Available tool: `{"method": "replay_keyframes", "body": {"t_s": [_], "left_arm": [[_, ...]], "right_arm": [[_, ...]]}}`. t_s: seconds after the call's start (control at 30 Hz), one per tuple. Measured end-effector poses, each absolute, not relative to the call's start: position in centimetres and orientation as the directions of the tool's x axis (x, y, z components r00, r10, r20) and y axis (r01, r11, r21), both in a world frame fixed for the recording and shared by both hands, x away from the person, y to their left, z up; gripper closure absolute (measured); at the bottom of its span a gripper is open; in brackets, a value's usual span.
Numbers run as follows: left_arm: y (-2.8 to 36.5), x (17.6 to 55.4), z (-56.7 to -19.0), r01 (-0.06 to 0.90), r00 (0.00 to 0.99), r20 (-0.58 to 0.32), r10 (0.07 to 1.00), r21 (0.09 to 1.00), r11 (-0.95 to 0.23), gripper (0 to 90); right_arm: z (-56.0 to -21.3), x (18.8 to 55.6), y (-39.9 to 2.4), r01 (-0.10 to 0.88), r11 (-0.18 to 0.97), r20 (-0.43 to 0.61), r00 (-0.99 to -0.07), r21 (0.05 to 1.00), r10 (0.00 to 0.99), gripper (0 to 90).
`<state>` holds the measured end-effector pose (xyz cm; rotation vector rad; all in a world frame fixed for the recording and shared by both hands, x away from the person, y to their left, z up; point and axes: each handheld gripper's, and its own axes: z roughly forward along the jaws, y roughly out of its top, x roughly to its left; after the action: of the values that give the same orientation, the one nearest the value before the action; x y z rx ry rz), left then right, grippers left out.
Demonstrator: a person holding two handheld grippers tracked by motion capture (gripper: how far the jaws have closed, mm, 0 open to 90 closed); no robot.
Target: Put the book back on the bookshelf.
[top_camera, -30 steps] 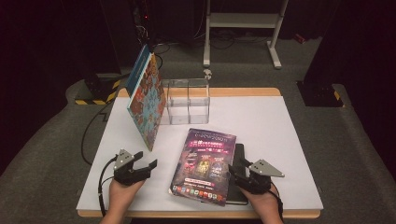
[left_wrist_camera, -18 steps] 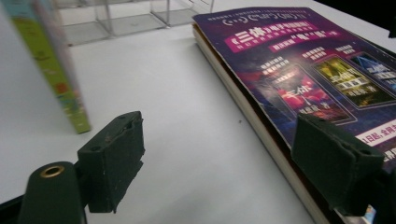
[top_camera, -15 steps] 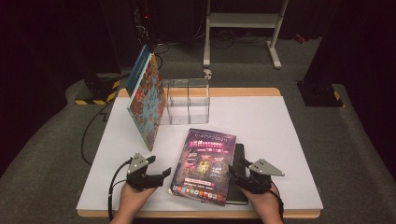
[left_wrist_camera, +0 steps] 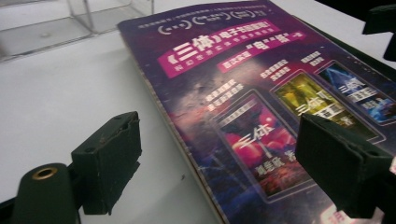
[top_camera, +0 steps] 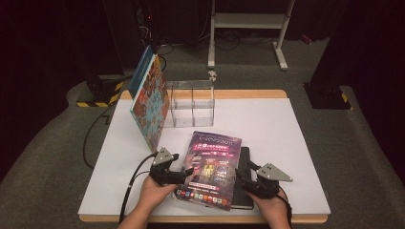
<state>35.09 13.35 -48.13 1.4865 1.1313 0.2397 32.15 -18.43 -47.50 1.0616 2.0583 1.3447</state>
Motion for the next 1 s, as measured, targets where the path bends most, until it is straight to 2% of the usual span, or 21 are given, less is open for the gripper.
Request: {"method": "replay_keyframes", "body": {"t_s": [0.17, 0.3, 0.33, 0.73, 1.0], "left_arm": [[13.3, 35.0, -47.9, 0.501, 0.520, -0.440, 0.732, 0.851, 0.155, 13.7], [13.2, 34.9, -48.2, 0.528, 0.504, -0.478, 0.719, 0.830, 0.181, 12.5], [13.2, 35.0, -48.3, 0.536, 0.503, -0.474, 0.723, 0.827, 0.170, 10.6], [12.4, 35.2, -48.9, 0.610, 0.486, -0.527, 0.697, 0.776, 0.161, 8.0], [11.9, 35.0, -49.1, 0.607, 0.489, -0.527, 0.695, 0.778, 0.162, 6.5]], "right_arm": [[-47.7, 32.1, -18.0, 0.359, 0.241, 0.030, -0.607, 0.901, 0.794, 37.9], [-47.7, 31.9, -17.7, 0.355, 0.280, -0.010, -0.605, 0.892, 0.796, 36.0], [-47.5, 32.0, -17.8, 0.379, 0.287, -0.013, -0.586, 0.880, 0.811, 32.0], [-47.5, 32.3, -18.6, 0.422, 0.254, 0.036, -0.569, 0.870, 0.821, 27.5], [-47.8, 32.4, -18.5, 0.427, 0.256, 0.042, -0.575, 0.867, 0.817, 25.3]]}}
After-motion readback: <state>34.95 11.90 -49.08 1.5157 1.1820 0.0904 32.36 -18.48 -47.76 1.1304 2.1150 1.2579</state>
